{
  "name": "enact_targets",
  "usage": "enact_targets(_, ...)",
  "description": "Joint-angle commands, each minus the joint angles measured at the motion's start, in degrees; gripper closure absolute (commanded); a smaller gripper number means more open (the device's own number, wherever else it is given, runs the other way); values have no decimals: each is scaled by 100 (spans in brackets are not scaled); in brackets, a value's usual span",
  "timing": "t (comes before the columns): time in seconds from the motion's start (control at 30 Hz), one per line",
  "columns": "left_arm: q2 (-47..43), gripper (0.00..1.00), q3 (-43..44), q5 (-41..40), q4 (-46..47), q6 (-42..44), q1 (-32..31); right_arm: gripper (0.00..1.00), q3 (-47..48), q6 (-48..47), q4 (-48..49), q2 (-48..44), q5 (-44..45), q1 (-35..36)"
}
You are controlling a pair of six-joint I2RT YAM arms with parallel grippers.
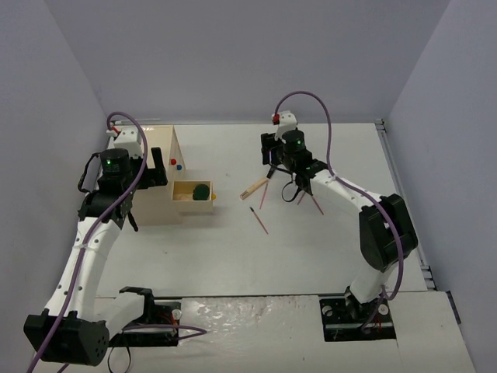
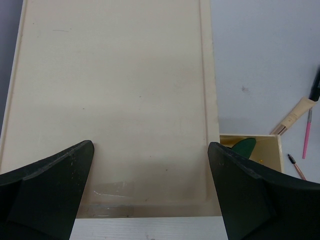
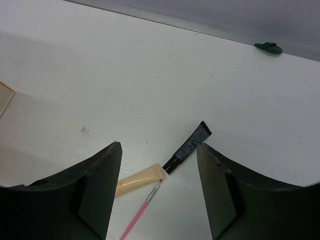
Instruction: Organize the makeup
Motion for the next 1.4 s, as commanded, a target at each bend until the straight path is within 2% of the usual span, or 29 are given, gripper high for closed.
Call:
enact_targets(0.0, 44, 3, 247, -32, -20, -34, 47, 38, -135, 140, 503, -585, 83, -350)
enact_targets(0.17, 26, 3, 236, -54, -18, -27, 47, 37, -155, 172, 486, -547, -212, -874)
enact_targets(0.3, 19, 3, 236, -56, -19, -17, 47, 37, 228, -147, 393, -228, -866, -1230)
enact_targets(0.5, 8, 3, 227, -90, -27, -9, 38, 37, 1149, -1613, 4, 786, -1713, -1620)
enact_targets(0.73, 73, 3, 245, -116, -53, 2, 38, 40, 2190, -2242, 180, 1898, -2317, -2041)
enact_targets(0.9, 110, 3, 243, -132, -61, -2, 38, 43, 2733, -2746, 427, 2531, -2546, -2190)
enact_targets(1.07, 125, 3, 237, -123, -63, -12, 36, 45, 3357, -2927, 520, 3212, -2677, -2280)
enact_targets(1.37, 208, 3, 268, -98, -106, -30, 3, 50, 3923, -3183, 1191, 4174, -2606, -2294)
